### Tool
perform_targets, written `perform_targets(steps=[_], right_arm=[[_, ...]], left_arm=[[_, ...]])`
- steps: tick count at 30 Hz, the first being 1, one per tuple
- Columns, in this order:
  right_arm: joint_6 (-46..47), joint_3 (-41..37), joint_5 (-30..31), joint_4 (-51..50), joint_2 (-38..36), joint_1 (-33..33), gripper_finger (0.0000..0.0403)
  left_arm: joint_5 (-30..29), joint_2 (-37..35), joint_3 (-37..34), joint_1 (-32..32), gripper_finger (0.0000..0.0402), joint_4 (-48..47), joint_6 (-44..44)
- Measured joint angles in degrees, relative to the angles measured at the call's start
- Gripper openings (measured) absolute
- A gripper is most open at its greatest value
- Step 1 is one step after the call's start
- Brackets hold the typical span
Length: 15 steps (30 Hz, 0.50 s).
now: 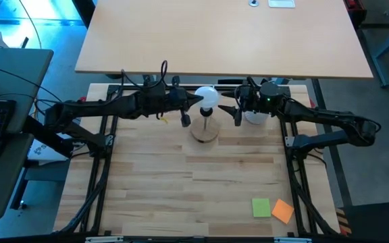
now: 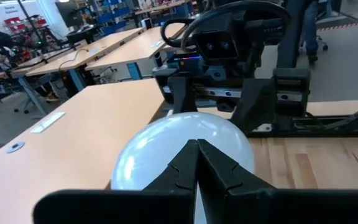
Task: Screw lightbulb
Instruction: Insert the white lightbulb into the desk lamp
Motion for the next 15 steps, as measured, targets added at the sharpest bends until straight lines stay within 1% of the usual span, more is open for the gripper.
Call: perform_targets(steps=[5,15], right_arm=[[0.00,0.00,0.00,0.12,0.02,0.00,0.0264],[0.08,0.00,0.03,0.79,0.02,0.00,0.0264]], left_arm=[[-0.76,-1.38,0.00,0.03,0.0000,0.13,0.25],[-0.71,-1.50,0.00,0.00,0.0000,-0.19,0.23]])
